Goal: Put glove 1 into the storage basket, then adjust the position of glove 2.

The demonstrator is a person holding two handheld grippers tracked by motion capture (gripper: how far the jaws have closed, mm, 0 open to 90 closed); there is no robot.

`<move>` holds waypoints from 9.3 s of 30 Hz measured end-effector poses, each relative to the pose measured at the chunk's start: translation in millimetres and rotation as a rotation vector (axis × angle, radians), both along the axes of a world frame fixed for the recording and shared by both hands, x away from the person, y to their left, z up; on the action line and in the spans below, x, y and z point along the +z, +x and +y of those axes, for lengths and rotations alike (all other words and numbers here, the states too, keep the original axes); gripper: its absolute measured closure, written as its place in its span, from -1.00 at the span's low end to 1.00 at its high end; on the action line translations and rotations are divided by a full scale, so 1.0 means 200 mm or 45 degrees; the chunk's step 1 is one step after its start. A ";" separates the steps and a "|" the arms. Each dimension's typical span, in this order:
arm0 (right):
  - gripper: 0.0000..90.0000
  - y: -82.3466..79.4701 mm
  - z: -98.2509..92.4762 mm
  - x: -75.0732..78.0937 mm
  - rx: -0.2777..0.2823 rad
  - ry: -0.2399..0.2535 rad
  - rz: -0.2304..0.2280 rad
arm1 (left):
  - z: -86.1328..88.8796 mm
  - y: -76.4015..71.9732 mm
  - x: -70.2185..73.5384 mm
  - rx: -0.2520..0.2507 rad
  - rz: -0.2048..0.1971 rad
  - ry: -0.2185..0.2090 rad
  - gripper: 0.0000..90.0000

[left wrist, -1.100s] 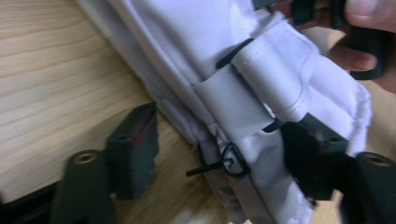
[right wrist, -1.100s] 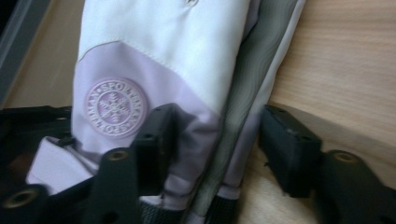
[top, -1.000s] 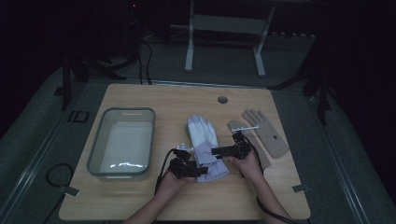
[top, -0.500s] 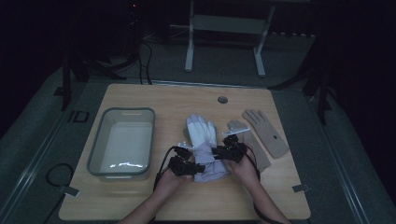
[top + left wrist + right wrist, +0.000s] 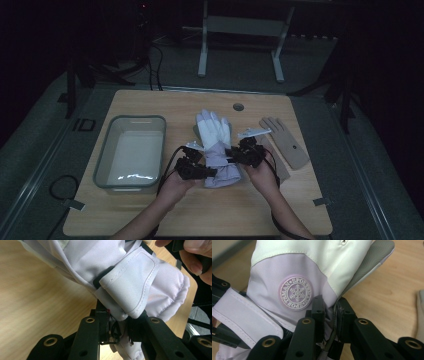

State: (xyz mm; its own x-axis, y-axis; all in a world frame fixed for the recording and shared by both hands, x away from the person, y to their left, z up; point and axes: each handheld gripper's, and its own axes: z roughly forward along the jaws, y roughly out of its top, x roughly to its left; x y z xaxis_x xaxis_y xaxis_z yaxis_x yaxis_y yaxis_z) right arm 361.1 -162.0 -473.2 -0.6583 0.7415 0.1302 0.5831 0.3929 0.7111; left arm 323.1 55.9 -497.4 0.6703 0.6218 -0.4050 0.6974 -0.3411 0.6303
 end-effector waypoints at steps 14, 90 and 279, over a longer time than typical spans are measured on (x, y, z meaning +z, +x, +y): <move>0.75 -0.01 0.16 0.16 0.056 0.022 -0.071 | 0.18 -0.01 0.20 -0.042 -0.067 0.070 0.67; -0.11 0.03 1.22 0.02 0.233 -0.063 0.019 | 1.10 0.00 -0.03 0.160 0.259 0.343 0.03; 0.77 0.09 -0.27 -0.26 -0.158 0.057 -0.043 | 0.17 -0.34 -0.33 -0.151 -0.498 0.058 -0.88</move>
